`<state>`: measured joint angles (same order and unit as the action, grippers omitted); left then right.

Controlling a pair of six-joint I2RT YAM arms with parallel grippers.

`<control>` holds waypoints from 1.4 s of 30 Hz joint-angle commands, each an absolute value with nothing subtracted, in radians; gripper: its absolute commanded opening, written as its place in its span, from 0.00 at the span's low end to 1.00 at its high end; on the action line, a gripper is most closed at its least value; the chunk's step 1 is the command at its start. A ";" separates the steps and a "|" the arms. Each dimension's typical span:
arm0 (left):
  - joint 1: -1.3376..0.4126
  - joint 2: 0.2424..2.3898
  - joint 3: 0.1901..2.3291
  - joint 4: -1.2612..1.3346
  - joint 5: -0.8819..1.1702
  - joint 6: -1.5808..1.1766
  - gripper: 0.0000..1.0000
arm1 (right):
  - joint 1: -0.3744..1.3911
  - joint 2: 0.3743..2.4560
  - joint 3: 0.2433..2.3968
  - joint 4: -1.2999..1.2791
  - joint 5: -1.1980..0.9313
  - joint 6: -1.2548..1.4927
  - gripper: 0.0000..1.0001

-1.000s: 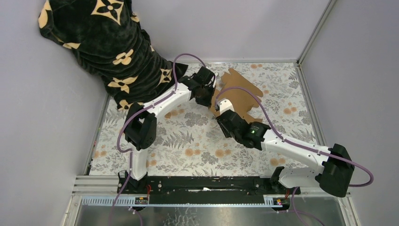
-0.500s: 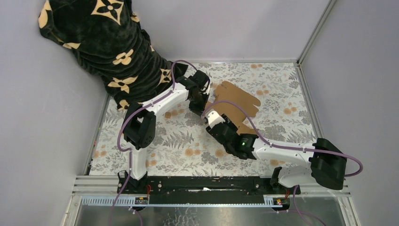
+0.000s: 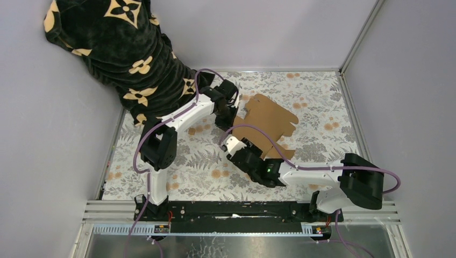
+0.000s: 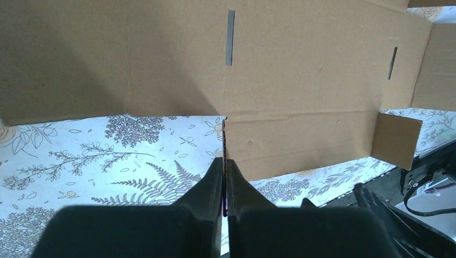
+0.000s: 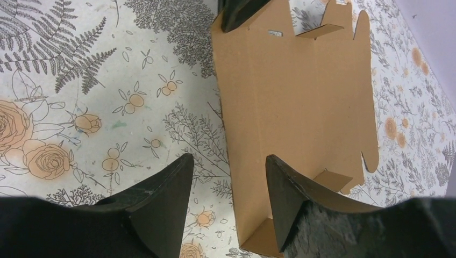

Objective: Fold the paper box

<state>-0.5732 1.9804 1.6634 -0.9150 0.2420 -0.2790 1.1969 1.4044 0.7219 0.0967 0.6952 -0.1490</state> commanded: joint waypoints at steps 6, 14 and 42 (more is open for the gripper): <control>-0.562 1.921 1.662 -0.959 0.279 -0.256 0.06 | 1.215 1.513 0.759 0.136 0.780 -0.128 0.57; -0.563 1.913 1.653 -0.959 0.284 -0.253 0.10 | 1.213 1.577 0.793 0.132 0.847 -0.092 0.31; -0.543 1.572 1.364 -0.548 0.458 -0.561 0.58 | 1.032 1.427 0.931 -0.080 0.546 0.094 0.00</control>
<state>-0.5091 1.6085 1.4296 -0.6891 0.4232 -0.4686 1.0367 1.4391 0.8738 -0.0498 0.5823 0.0513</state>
